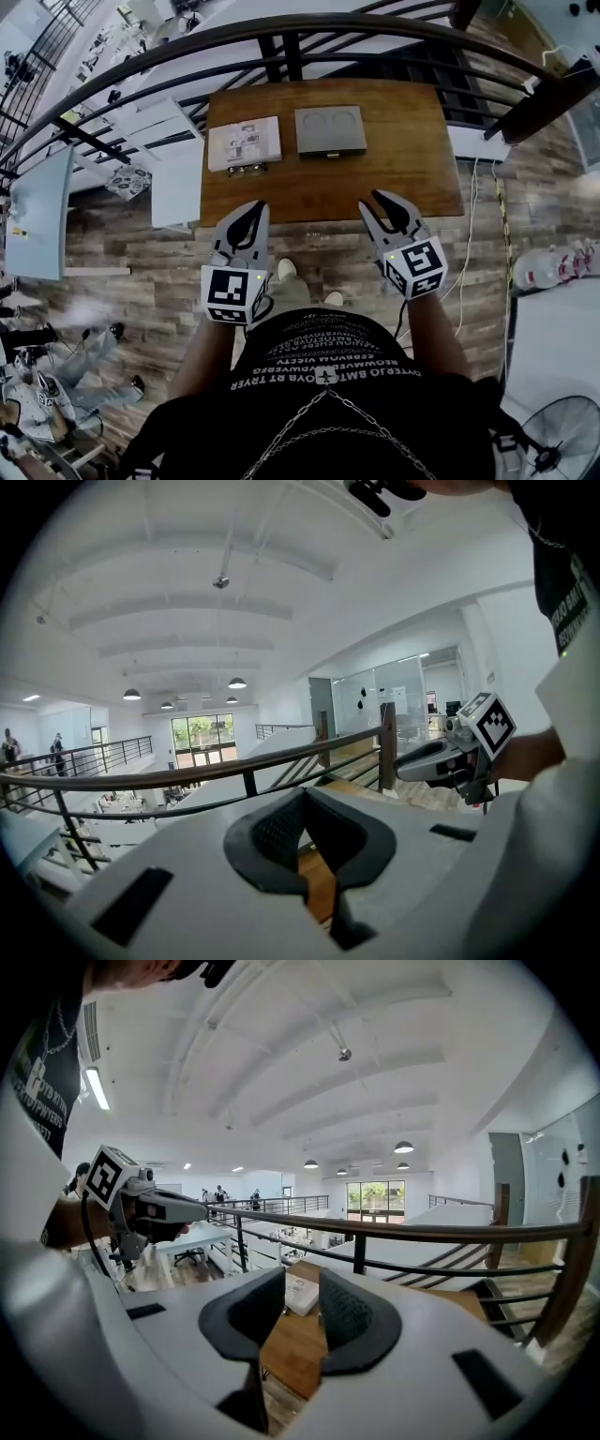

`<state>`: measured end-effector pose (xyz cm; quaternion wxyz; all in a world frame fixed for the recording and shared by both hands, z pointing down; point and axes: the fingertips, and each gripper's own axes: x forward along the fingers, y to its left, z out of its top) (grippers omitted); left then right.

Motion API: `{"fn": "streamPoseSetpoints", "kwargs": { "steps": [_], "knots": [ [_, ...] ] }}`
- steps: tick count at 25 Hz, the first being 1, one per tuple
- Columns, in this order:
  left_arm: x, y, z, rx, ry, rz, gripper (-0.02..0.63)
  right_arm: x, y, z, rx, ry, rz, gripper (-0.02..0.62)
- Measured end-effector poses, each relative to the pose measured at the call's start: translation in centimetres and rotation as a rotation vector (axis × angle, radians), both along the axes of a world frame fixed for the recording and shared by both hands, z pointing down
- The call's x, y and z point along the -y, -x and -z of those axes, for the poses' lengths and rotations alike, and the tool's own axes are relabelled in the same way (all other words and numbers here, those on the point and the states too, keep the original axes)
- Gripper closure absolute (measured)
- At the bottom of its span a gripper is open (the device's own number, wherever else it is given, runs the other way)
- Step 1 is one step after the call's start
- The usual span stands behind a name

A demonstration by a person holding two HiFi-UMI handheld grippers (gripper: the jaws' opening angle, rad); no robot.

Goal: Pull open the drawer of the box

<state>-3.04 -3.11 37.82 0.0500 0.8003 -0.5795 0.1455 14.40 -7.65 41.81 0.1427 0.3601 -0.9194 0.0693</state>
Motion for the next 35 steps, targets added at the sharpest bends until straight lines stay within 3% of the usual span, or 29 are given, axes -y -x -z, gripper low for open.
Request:
{"fn": "streamPoseSetpoints", "kwargs": {
  "steps": [18, 35],
  "knots": [
    [10.6, 5.1, 1.9, -0.033, -0.053, -0.164, 0.6, 8.2, 7.0, 1.7, -0.03, -0.022, -0.077, 0.486],
    [15.6, 10.1, 1.9, -0.032, -0.076, -0.237, 0.6, 12.6, 10.5, 2.0, -0.055, -0.039, -0.174, 0.486]
  ]
}}
